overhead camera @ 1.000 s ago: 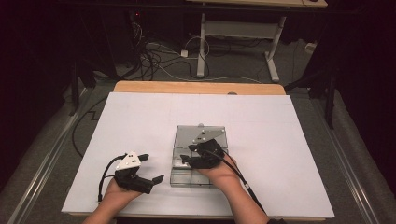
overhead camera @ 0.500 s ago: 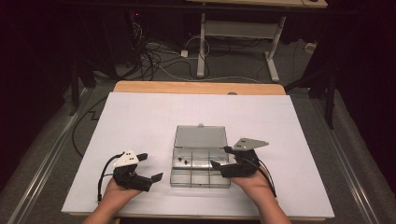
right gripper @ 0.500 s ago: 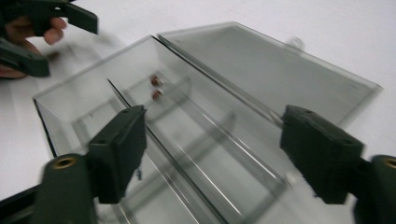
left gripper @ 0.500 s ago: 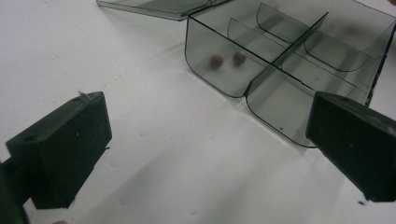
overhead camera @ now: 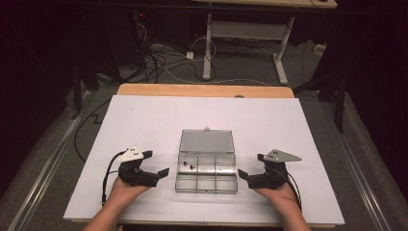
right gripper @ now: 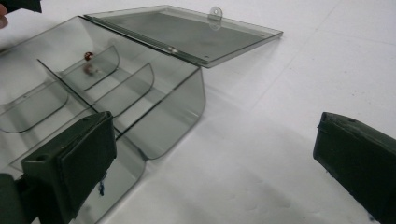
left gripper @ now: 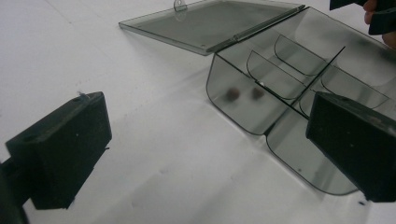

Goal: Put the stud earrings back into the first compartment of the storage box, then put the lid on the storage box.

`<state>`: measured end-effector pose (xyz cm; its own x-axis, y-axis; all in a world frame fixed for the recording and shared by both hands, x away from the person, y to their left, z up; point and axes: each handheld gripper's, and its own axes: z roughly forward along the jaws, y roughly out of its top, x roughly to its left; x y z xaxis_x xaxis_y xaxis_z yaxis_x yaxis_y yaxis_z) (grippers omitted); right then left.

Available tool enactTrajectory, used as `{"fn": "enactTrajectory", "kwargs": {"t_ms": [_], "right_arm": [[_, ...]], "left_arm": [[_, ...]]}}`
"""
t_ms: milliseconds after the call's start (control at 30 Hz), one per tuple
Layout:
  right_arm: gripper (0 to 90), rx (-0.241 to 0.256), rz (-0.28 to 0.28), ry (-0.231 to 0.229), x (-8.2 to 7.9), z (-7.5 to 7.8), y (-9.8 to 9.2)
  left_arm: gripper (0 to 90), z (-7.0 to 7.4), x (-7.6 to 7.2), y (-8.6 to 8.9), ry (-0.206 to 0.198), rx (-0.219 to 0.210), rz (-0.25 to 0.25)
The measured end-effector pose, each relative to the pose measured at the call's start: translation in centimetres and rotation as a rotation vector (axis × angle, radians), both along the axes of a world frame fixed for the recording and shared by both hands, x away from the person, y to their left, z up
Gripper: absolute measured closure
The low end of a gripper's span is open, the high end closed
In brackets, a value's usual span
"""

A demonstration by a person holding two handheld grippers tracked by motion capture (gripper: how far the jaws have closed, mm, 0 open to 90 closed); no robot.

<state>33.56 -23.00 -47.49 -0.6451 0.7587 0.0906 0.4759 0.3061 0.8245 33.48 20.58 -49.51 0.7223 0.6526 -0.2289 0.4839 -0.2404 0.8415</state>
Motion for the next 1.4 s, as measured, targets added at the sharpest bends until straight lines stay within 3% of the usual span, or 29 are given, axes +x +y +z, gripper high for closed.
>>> {"fn": "enactTrajectory", "kwargs": {"t_ms": [133,233,400,500,767,833,967,1133,1400], "right_arm": [[0.0,-0.011,-0.003,-0.014,0.4,0.0,0.3],[0.0,-0.014,-0.009,-0.017,0.9,0.4,0.8],[0.0,-0.003,-0.023,-0.04,2.6,1.1,1.7],[0.0,-0.003,-0.032,-0.038,3.8,1.4,2.3],[0.3,-0.013,-0.061,0.026,7.2,1.4,3.7],[3.6,0.013,-0.048,0.082,7.9,1.3,4.1],[5.3,-0.002,-0.03,0.128,8.7,0.9,5.4],[10.3,0.022,-0.049,0.162,9.4,0.4,6.0],[12.2,0.073,-0.068,0.264,9.9,-0.6,5.8]], "left_arm": [[0.0,0.3,1.3,-0.6,-0.001,-0.015,-0.001],[0.0,0.6,2.6,-1.3,0.024,-0.016,-0.01],[0.0,0.9,4.8,-2.4,0.05,-0.042,-0.012],[0.0,1.1,5.7,-3.1,0.054,-0.036,-0.012],[0.0,0.9,8.3,-4.7,0.073,-0.013,-0.002],[0.3,0.6,8.7,-4.9,0.093,-0.015,0.004],[0.3,-0.1,9.0,-5.3,0.13,-0.014,-0.001],[3.7,-0.3,9.0,-5.6,0.135,-0.039,-0.012],[5.3,-0.2,8.8,-5.8,0.132,-0.041,-0.027]]}}
